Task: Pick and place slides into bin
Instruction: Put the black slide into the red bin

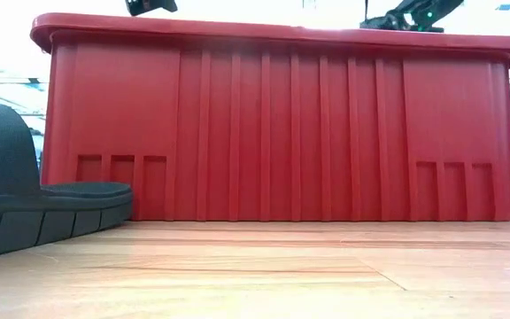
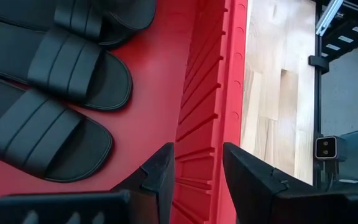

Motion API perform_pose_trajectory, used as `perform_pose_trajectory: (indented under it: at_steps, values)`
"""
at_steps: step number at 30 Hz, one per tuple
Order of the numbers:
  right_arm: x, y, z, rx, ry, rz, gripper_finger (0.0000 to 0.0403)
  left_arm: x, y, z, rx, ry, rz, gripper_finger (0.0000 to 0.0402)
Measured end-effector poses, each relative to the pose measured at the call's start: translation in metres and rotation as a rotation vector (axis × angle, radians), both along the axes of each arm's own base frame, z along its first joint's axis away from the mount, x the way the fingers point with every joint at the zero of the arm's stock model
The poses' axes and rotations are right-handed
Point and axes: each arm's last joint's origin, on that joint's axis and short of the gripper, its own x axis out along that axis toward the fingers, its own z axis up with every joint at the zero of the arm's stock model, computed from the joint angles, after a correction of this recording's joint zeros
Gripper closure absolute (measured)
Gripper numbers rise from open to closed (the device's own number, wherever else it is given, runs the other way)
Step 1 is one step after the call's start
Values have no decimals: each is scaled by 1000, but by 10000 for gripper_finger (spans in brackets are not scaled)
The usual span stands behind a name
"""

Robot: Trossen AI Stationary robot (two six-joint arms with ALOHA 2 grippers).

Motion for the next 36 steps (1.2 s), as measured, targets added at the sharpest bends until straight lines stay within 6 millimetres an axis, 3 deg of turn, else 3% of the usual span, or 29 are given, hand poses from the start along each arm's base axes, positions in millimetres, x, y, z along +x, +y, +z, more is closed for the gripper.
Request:
perform_pose_trajectory:
  at_steps: [5, 14, 28, 36]
  values:
    - [18, -1, 9, -73, -22, 21, 403, 0, 2, 0, 0, 0, 8, 270]
    - [56, -2, -19, -59, 16, 89, 403, 0, 2, 0, -7, 1, 18, 270]
    - [61, -8, -30, -133, 81, 68, 402, 0, 2, 0, -7, 0, 19, 270]
    - [60, -10, -29, -194, 112, 36, 368, 0, 2, 0, -8, 1, 19, 270]
